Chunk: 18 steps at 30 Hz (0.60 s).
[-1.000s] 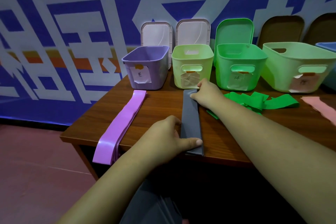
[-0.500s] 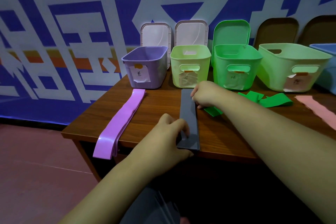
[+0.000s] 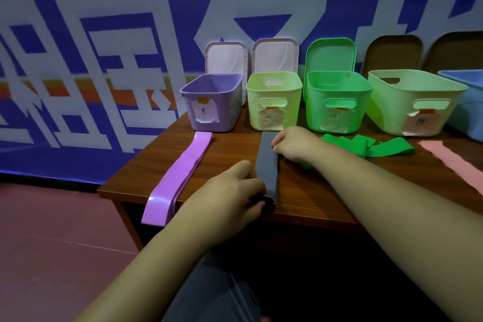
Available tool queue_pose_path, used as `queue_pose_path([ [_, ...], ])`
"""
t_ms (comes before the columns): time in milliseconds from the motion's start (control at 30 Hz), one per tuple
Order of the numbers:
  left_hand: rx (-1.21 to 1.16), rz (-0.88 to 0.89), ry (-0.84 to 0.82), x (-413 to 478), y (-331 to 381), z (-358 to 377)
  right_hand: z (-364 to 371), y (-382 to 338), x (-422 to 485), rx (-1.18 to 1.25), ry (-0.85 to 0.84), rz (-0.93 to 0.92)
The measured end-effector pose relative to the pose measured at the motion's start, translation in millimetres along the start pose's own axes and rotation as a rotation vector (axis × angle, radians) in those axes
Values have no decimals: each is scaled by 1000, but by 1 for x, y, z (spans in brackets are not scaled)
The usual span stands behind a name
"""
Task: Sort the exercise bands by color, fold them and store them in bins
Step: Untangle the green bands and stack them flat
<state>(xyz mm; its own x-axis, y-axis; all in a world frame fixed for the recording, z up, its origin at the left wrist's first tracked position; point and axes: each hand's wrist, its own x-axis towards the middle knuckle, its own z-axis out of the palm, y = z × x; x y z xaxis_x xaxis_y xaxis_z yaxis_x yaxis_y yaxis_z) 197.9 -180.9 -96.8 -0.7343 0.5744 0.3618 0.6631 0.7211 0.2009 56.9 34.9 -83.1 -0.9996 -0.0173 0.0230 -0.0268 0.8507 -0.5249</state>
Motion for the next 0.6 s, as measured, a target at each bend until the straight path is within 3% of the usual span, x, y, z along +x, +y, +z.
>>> queue_pose_path([
  [233, 38, 50, -94, -4, -2, -3, -8, 6, -6, 86, 23, -21],
  [333, -61, 18, -93, 5, -1, -12, -25, 12, -10, 144, 106, -70],
  [433, -231, -11, -80, 35, 0, -19, -48, 23, -19, 151, 208, -118],
  [600, -254, -3, -107, 116, 3, -14, -86, 69, -25, 140, 324, -73],
])
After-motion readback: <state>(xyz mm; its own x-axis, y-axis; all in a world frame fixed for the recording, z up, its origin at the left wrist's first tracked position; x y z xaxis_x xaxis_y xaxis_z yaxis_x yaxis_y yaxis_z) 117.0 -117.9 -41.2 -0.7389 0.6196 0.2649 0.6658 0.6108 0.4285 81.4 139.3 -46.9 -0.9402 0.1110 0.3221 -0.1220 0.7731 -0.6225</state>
